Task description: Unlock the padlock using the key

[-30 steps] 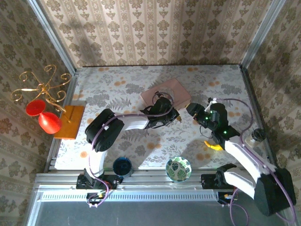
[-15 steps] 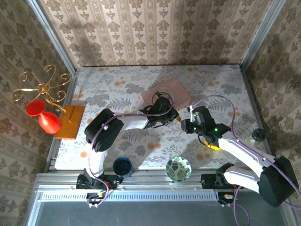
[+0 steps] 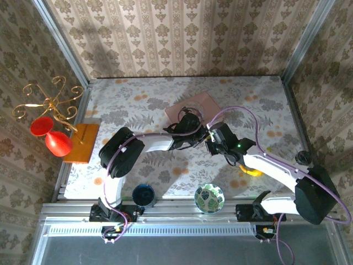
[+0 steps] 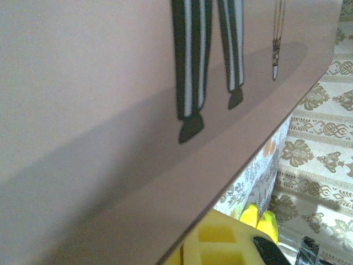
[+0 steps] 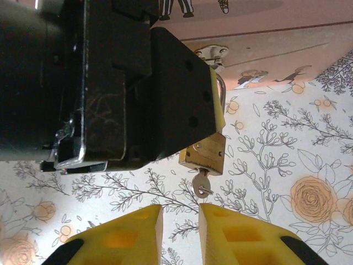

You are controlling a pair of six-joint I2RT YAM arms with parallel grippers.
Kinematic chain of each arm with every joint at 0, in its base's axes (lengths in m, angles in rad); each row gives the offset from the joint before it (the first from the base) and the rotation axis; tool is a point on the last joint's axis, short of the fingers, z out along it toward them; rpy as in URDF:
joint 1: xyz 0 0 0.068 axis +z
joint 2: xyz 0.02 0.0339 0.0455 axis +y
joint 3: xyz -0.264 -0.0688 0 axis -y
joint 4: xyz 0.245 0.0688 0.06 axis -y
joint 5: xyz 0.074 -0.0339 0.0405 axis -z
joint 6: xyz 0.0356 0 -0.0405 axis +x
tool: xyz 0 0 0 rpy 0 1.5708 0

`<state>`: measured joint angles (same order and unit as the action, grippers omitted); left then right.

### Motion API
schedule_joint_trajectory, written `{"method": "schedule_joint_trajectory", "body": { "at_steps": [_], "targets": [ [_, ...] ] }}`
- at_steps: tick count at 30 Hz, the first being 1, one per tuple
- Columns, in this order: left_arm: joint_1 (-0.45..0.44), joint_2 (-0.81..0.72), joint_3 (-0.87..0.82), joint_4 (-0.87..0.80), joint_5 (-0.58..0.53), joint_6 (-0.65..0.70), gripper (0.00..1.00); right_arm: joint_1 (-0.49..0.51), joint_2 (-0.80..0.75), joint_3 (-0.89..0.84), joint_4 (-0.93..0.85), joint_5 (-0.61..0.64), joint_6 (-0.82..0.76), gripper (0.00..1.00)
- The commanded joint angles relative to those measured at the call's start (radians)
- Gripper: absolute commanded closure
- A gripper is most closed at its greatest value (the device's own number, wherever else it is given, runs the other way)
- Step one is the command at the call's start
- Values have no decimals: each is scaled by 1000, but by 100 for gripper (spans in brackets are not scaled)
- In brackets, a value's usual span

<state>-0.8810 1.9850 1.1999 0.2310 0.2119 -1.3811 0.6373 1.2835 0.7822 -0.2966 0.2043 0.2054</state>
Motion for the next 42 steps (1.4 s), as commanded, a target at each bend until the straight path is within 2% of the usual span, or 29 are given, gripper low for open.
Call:
{"method": "schedule_joint_trajectory", "body": {
  "at_steps": [1, 23, 32, 42],
  "targets": [
    [14, -25, 0, 26, 69, -26, 100, 9, 23, 31, -31, 59, -42, 75],
    [17, -29, -3, 29, 70, -26, 100, 19, 160, 43, 17, 125, -58, 74],
    [17, -26, -3, 31, 72, -27, 100, 19, 159, 47, 49, 137, -51, 74],
    [14, -32, -3, 34, 74, -26, 100, 18, 154, -11, 165, 155, -48, 79]
  ]
}}
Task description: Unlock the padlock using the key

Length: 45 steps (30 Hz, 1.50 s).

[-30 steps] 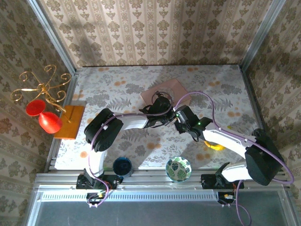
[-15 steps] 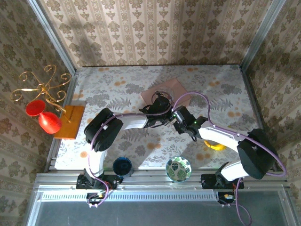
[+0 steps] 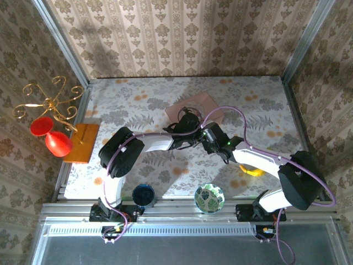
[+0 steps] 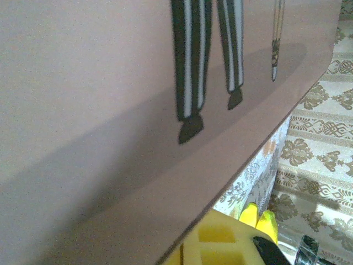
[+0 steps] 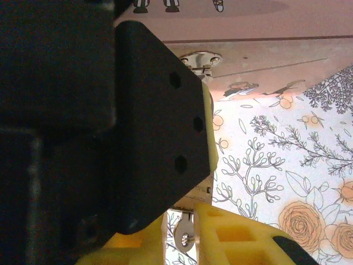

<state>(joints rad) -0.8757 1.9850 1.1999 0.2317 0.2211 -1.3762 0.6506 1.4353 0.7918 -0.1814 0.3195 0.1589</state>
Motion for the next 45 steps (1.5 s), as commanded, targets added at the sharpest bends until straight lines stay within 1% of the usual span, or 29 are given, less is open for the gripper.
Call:
{"method": "schedule_joint_trajectory", "body": {
  "at_steps": [1, 6, 10, 12, 20, 24, 36, 41, 45],
  "targets": [
    [9, -32, -3, 33, 64, -30, 100, 3, 6, -22, 50, 41, -1, 79],
    [12, -35, -2, 31, 61, -30, 100, 4, 8, -33, 44, 46, 1, 78],
    [20, -41, 0, 30, 58, -30, 100, 4, -37, -67, 59, 30, 5, 77],
    [25, -47, 0, 28, 60, -30, 100, 4, -86, -87, 72, 22, 0, 77],
    [45, -82, -1, -25, 67, -11, 100, 3, -175, -171, 170, -3, -27, 77],
    [49, -93, 0, -34, 64, -4, 100, 1, -170, -172, 181, -18, -39, 77],
    [49, -91, 10, -37, 75, 0, 100, 1, -94, -144, 206, -48, -45, 78],
    [49, -91, 9, -30, 78, -2, 100, 0, -56, -128, 216, -29, -41, 79],
    [49, -92, 5, -28, 78, -3, 100, 0, -50, -123, 226, 0, -30, 82]
  ]
}}
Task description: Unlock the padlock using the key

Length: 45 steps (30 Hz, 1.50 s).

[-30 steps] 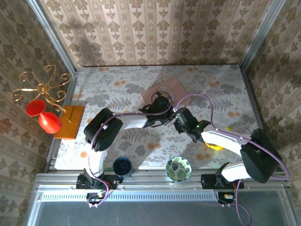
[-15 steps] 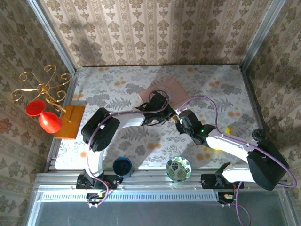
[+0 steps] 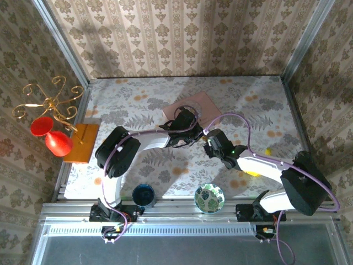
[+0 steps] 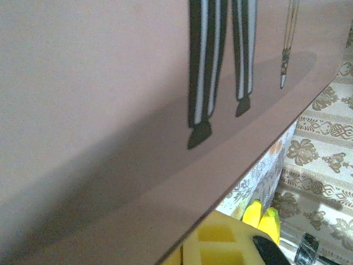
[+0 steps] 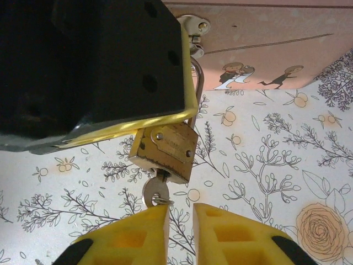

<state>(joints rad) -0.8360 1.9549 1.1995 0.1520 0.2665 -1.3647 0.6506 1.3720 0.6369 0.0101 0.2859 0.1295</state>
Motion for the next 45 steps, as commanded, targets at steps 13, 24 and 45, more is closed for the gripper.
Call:
{"method": "schedule_joint_trajectory", "body": {
  "at_steps": [13, 24, 45],
  "targets": [
    [8, -59, 9, 61, 39, -21, 100, -4, 58, 24, 71, 18, -2, 82],
    [7, -56, 15, 61, 43, -17, 100, -3, 85, 32, 81, 42, 2, 87],
    [-2, -43, 9, 75, 53, -27, 100, -188, -6, -29, 157, -356, 160, 100]
  ]
}}
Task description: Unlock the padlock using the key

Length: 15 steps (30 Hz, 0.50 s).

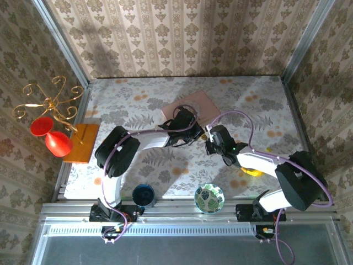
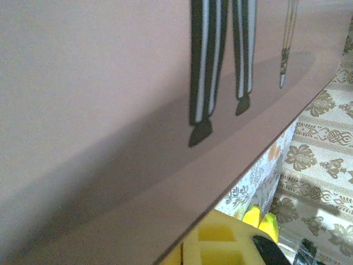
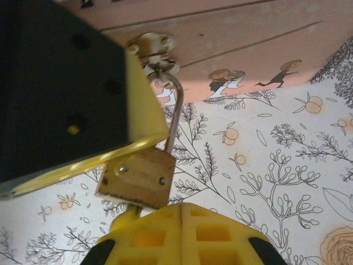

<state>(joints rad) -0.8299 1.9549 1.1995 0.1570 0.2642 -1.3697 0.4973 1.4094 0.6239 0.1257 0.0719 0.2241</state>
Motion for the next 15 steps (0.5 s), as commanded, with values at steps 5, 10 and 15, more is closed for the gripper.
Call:
{"method": "schedule_joint_trajectory", "body": {
  "at_steps": [5, 10, 15],
  "targets": [
    [-12, -41, 11, 77, 55, -23, 100, -97, -41, -9, 20, -274, 121, 100],
    [-10, -43, 3, 84, 49, -31, 100, -92, -60, -26, 19, -241, 106, 96],
    [-6, -51, 2, 77, 46, -29, 100, -41, -94, -15, -65, -81, 38, 84]
  ]
}}
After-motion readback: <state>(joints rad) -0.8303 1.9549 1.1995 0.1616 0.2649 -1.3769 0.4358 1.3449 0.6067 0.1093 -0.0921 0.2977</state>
